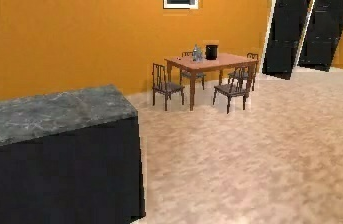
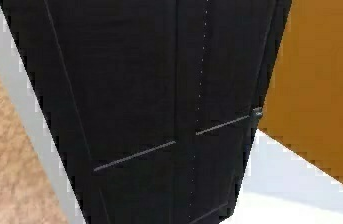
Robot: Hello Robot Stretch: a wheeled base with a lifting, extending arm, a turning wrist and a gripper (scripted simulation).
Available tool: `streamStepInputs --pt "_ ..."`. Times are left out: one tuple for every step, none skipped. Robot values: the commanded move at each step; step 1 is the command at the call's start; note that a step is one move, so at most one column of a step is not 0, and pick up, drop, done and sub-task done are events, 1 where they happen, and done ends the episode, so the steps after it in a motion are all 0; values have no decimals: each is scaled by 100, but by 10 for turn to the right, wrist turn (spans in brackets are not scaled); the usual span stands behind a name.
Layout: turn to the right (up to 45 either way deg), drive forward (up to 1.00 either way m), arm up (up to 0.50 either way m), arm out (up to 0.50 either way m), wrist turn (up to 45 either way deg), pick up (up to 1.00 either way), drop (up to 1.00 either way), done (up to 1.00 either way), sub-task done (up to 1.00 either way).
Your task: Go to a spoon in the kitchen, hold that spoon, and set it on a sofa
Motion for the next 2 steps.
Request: streamStepInputs --pt "0 20 0 0 0 0 0 0 0" --pt "150 0 0 0 0 0 0 0 0"
